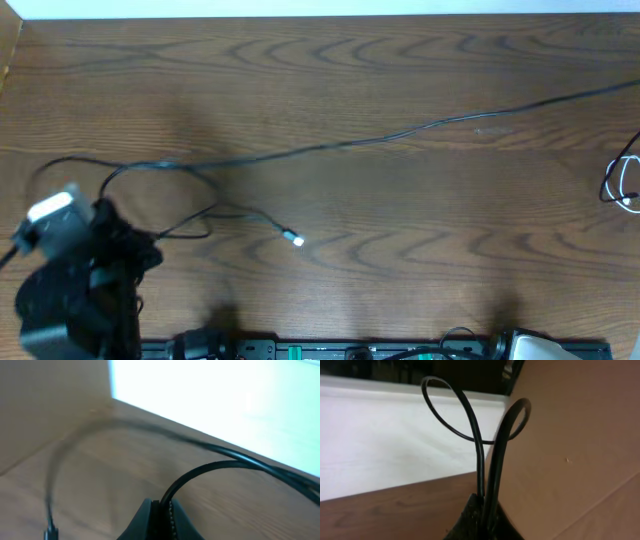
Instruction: Untangle cables
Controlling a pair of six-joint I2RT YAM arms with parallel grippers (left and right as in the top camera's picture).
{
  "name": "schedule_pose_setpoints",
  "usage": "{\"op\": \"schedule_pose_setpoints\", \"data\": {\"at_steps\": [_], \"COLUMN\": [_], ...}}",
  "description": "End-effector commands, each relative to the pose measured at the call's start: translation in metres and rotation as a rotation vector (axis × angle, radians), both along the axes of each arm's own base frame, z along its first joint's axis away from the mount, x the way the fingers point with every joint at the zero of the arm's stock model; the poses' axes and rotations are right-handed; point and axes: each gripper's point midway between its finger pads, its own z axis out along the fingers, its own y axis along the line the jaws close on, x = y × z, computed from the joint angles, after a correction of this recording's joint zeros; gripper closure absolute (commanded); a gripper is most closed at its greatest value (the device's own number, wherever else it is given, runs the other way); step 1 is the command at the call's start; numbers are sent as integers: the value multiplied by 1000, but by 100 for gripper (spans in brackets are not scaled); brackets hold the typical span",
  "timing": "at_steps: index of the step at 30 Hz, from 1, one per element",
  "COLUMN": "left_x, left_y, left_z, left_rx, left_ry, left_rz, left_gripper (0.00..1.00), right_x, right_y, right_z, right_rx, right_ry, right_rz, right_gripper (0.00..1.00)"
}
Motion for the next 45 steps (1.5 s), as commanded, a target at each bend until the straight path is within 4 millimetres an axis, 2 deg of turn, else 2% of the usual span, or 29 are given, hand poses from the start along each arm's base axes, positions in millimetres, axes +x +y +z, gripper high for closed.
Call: {"op": "schedule_pose_setpoints", "data": {"at_steps": [1, 8, 11, 15, 16, 19, 21, 24, 26, 29, 33, 37, 42, 43, 45], "left_x": [-10, 2, 7, 12, 14, 15, 17, 22, 26, 33, 44, 53, 57, 58, 60], "left_y": [17, 14, 16, 16, 16, 17, 15, 12, 9, 0, -22, -54, -92, -98, -105], "left_z": [-3, -14, -21, -26, -28, -29, -31, -33, -36, -40, -46, -47, -46, -46, -49], "left_rx": [37, 2, -7, -14, -16, -18, -24, -38, -50, -83, -130, -185, -233, -242, -249], "left_ry": [27, 78, 112, 138, 144, 153, 157, 166, 174, 186, 203, 204, 196, 199, 210], "left_rz": [81, 49, 49, 40, 40, 40, 30, 6, -13, -72, -211, -407, -658, -692, -734], "left_gripper": [93, 93, 93, 93, 93, 93, 92, 93, 93, 93, 93, 93, 93, 93, 93], "right_x": [-10, -22, -33, -57, -65, -81, -80, -65, -50, -15, 14, 31, 47, 49, 51], "right_y": [-14, -45, -74, -119, -134, -164, -172, -176, -169, -134, -83, -36, 36, 51, 84], "right_z": [4, -12, -28, -58, -74, -116, -143, -193, -226, -272, -305, -318, -312, -310, -307], "right_rx": [11, 81, 152, 257, 312, 446, 521, 667, 789, 975, 1204, 1302, 1181, 1155, 1096], "right_ry": [-10, 2, 3, 10, 14, 26, 57, 126, 167, 261, 333, 394, 497, 514, 560], "right_rz": [-55, -151, -271, -479, -544, -673, -668, -573, -471, -187, 123, 359, 666, 722, 832], "right_gripper": [99, 99, 99, 99, 99, 99, 99, 99, 99, 99, 99, 99, 99, 95, 70]}}
